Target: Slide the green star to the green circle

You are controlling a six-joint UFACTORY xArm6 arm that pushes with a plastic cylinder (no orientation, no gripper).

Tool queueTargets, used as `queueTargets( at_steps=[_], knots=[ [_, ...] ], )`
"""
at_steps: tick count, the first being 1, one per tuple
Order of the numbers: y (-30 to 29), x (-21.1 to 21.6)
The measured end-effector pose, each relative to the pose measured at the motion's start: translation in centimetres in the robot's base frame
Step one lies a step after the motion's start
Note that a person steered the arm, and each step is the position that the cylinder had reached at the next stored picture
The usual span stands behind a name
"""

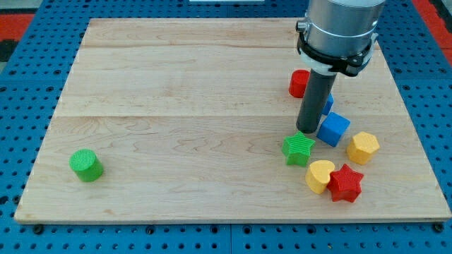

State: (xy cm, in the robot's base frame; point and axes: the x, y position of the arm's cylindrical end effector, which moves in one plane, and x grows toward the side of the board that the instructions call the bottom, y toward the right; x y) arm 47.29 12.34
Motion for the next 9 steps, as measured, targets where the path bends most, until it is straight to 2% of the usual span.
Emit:
queueTargets(
  at_steps=[2,7,9],
  knots=[
    [2.7,1.3],
    [2.6,4.1],
    [-4.9,4.0]
  ],
)
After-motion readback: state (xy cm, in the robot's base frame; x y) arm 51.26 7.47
